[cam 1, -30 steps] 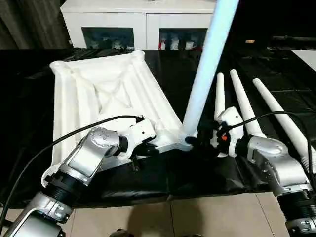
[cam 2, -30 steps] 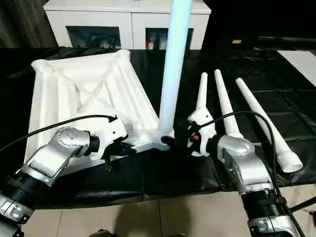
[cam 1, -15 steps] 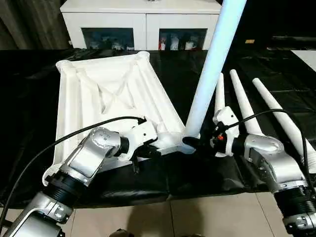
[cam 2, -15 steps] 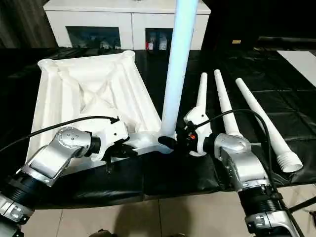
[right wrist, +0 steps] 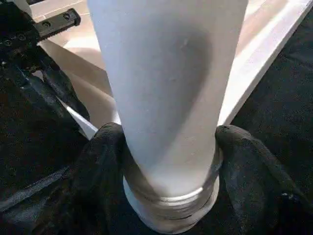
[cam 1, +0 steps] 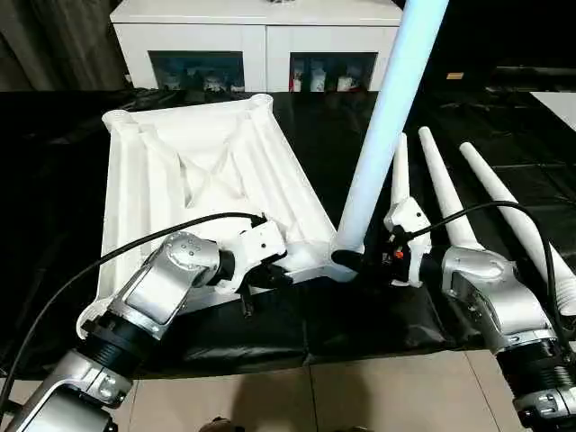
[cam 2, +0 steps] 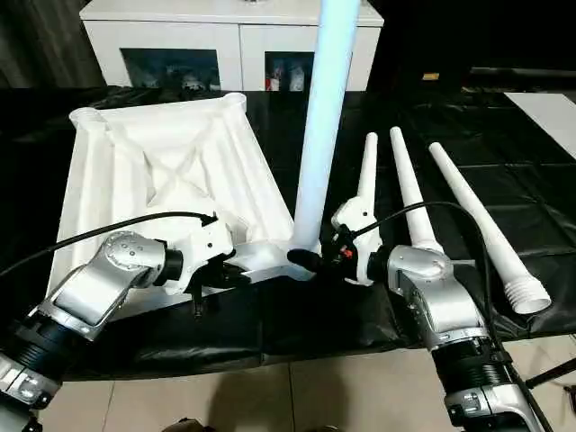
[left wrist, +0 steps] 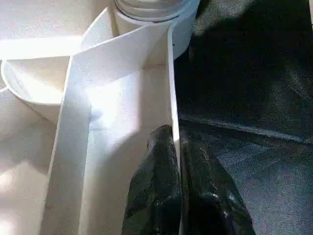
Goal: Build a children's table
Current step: Rotate leg to tighten
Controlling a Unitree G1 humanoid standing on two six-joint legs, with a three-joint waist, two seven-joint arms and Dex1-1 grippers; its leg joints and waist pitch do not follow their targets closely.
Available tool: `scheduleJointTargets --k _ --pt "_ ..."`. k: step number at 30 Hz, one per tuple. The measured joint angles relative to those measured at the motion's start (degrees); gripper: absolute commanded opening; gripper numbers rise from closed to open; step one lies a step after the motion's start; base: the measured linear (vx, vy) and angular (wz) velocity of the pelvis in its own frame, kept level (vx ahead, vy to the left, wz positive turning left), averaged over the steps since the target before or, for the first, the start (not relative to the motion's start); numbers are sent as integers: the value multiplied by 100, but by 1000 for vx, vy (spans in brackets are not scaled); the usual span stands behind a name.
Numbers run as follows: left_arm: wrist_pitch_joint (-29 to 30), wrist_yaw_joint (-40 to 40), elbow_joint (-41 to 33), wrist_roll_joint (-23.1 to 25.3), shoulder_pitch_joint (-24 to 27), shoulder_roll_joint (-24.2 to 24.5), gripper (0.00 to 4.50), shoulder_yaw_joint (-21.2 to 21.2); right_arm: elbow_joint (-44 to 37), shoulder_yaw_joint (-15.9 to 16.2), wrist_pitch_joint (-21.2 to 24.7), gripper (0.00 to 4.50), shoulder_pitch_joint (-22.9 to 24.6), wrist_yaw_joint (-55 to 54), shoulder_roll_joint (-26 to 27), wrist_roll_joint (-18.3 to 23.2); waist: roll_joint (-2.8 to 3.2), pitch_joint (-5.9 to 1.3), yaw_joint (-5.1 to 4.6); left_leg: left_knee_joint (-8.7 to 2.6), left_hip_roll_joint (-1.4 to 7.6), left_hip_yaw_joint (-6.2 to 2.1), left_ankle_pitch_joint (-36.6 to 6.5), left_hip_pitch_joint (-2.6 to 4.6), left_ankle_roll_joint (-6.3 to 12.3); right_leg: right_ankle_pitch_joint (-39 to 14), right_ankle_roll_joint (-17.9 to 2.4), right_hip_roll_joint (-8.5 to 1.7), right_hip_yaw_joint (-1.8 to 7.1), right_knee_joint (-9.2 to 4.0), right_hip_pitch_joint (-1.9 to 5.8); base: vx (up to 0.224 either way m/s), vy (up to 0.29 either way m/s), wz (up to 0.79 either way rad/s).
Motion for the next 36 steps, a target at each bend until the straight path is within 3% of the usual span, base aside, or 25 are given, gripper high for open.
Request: scheduleJointTargets --k 5,8,12,16,21,26,33,34,36 --pt "19 68 9 26 3 -17 0 7 169 -66 -3 259 -23 -188 202 24 -3 -2 -28 1 1 0 6 5 -7 2 -1 0 0 7 1 0 0 0" --pt "100 395 187 75 -19 -188 0 139 521 -208 5 259 -194 -736 582 11 -2 -3 -100 1 1 -1 5 10 -36 21 -1 0 0 5 3 0 0 0" --pt "292 1240 909 197 -433 -761 0 266 1299 -488 -93 257 -698 -2217 1340 -189 -4 -5 -204 2 1 -5 27 16 -60 43 3 2 0 0 2 0 0 0" --pt "694 1961 1265 271 -672 -1221 0 460 1854 -615 -248 257 -1094 -3274 1812 -381 -4 -5 -230 2 1 -8 28 18 -63 56 7 3 0 -4 4 0 0 0" --pt "971 2808 1597 407 -896 -1839 0 603 2804 -1007 -541 257 -1754 -4793 2443 -440 -4 -6 -289 0 1 -9 29 11 -64 71 9 3 -1 -13 3 0 0 0" --pt "978 3009 1763 390 -997 -1975 0 690 3271 -1229 -817 256 -2037 -5251 2641 -432 -6 -7 -307 0 1 -11 30 3 -63 80 23 3 -3 -18 2 0 0 0" --pt "976 3009 1764 385 -1008 -1937 0 698 3514 -1247 -1152 256 -2093 -5257 2674 -433 -7 -7 -312 0 0 -10 38 -1 -49 80 23 3 -3 -24 2 0 0 0" --pt "976 3009 1764 385 -1008 -1919 0 700 3567 -1257 -1206 312 -2109 -5236 2675 -436 -7 -7 -312 1 0 -10 39 -1 -48 80 23 3 -3 -24 2 0 0 0" --pt "969 2936 1746 335 -1008 -1814 0 706 3514 -1242 -1294 332 -2057 -4833 2601 -444 -6 -6 -337 0 0 -10 39 -5 -49 80 23 3 -3 -25 -2 0 0 0"
